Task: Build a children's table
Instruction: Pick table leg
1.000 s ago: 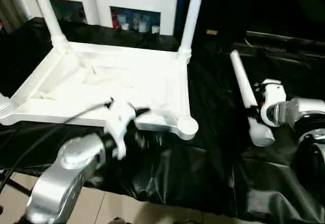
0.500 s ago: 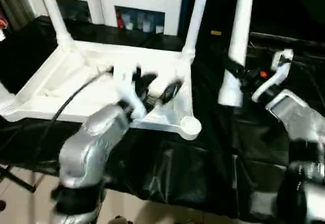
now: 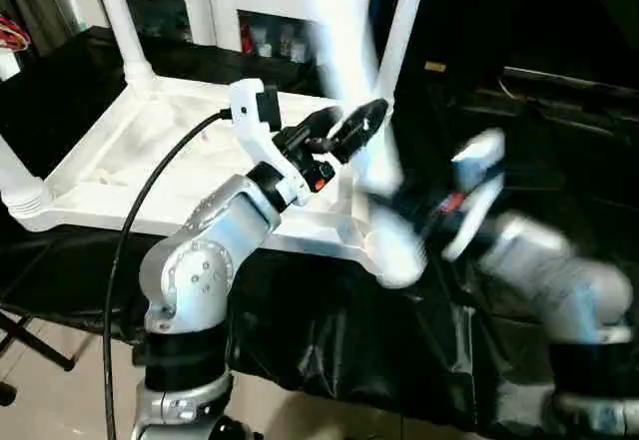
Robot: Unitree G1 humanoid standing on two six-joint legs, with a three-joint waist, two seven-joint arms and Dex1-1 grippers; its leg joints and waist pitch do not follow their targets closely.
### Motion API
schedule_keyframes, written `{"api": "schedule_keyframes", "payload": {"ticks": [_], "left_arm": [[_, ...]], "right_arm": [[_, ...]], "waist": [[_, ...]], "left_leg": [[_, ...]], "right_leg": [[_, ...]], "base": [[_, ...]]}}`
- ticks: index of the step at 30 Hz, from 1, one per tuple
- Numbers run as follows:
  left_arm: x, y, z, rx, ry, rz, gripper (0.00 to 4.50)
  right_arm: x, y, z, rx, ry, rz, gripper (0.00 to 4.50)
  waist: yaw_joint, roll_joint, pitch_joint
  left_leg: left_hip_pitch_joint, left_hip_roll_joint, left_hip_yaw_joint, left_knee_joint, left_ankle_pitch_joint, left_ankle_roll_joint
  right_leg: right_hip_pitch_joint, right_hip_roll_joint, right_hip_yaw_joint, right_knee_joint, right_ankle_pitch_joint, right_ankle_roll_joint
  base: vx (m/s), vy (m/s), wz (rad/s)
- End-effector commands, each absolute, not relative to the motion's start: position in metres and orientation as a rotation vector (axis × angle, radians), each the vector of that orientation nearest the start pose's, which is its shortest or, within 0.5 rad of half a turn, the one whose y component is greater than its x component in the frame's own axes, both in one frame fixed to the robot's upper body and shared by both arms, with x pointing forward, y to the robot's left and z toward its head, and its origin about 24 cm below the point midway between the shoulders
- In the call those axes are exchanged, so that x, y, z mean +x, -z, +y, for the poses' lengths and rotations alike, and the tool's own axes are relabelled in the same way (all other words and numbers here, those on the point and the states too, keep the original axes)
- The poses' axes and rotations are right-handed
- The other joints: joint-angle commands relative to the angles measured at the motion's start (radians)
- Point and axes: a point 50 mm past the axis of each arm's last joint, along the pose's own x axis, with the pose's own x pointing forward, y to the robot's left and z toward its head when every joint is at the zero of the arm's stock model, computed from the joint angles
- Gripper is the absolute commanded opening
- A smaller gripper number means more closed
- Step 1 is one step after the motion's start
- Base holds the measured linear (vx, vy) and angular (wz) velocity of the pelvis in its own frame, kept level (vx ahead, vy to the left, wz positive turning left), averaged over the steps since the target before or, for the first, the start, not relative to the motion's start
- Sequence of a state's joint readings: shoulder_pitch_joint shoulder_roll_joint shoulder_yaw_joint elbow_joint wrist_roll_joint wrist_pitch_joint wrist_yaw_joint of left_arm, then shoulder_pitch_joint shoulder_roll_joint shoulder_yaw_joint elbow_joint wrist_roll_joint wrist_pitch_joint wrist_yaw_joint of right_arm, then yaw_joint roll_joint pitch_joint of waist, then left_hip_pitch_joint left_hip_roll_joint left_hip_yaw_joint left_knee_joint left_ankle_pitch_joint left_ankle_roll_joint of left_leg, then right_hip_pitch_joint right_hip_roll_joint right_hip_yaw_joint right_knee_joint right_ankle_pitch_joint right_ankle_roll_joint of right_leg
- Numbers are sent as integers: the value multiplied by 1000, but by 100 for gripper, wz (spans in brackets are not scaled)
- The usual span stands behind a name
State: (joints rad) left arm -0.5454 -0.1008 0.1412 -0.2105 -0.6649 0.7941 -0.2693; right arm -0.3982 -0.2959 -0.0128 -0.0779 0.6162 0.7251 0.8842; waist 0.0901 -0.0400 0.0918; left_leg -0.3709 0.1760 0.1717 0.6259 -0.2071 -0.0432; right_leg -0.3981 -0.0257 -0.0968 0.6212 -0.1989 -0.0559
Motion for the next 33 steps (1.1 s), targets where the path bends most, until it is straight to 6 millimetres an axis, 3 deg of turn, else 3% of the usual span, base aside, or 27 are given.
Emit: {"api": "schedule_keyframes", "payload": {"ticks": [1, 7, 8, 13, 14, 17, 18, 21, 29, 31, 33], "left_arm": [[301, -188, 64, -623, 802, -4, 450], [311, -178, 68, -642, 592, 103, 450], [312, -178, 68, -644, 581, 108, 422], [321, -173, 72, -686, 413, 132, 399], [322, -173, 72, -690, 397, 132, 374], [326, -172, 75, -691, 331, 140, 368], [328, -171, 77, -695, 277, 148, 345], [331, -171, 81, -684, 231, 147, 328], [333, -173, 83, -677, 246, 132, 278], [332, -175, 82, -649, 276, 115, 252], [331, -179, 81, -585, 345, 87, 236]], "right_arm": [[283, -132, -122, 271, -1163, 134, 184], [295, -127, -105, 102, -1021, 138, 184], [296, -127, -104, 92, -1014, 140, 184], [296, -128, -78, -18, -947, 109, 184], [296, -128, -75, -16, -943, 106, 184], [294, -128, -68, -44, -920, 94, 184], [295, -129, -65, -70, -900, 76, 184], [296, -130, -61, -69, -867, 62, 184], [296, -134, -58, -96, -857, 31, 184], [296, -135, -61, -47, -885, 39, 240], [300, -137, -70, 11, -906, 68, 256]], "waist": [[1, -15, -78], [-7, -19, -78], [-8, -19, -78], [-10, -19, -81], [-9, -19, -82], [-8, -16, -83], [-6, -16, -83], [-5, -14, -84], [-6, -11, -85], [-6, -9, -85], [-4, -6, -85]], "left_leg": [[3, 57, -24, -65, 0, 76], [4, 59, -25, -66, 0, 66], [5, 59, -25, -67, -2, 63], [5, 59, -27, -67, 6, 63], [6, 61, -28, -67, 11, 65], [10, 67, -28, -68, 22, 65], [10, 69, -28, -69, 17, 59], [9, 67, -28, -69, 6, 53], [9, 66, -28, -70, -23, 28], [11, 67, -28, -70, -27, 28], [13, 66, -28, -71, -34, 34]], "right_leg": [[66, -121, 72, -94, -248, -65], [64, -121, 72, -94, -233, -75], [63, -121, 72, -93, -233, -74], [64, -122, 74, -89, -199, -57], [64, -123, 74, -88, -183, -60], [61, -125, 76, -79, -117, -90], [61, -126, 77, -79, -107, -98], [65, -129, 78, -77, -110, -98], [66, -127, 80, -79, -121, -81], [65, -127, 80, -78, -109, -85], [65, -127, 81, -80, -111, -84]], "base": [[0, 0, 0], [0, 0, 0], [0, 0, 0], [0, 0, 0], [0, 0, 0], [0, 0, 0], [0, 0, 0], [0, 0, 0], [0, 0, 0], [0, 0, 0], [0, 0, 0]]}}
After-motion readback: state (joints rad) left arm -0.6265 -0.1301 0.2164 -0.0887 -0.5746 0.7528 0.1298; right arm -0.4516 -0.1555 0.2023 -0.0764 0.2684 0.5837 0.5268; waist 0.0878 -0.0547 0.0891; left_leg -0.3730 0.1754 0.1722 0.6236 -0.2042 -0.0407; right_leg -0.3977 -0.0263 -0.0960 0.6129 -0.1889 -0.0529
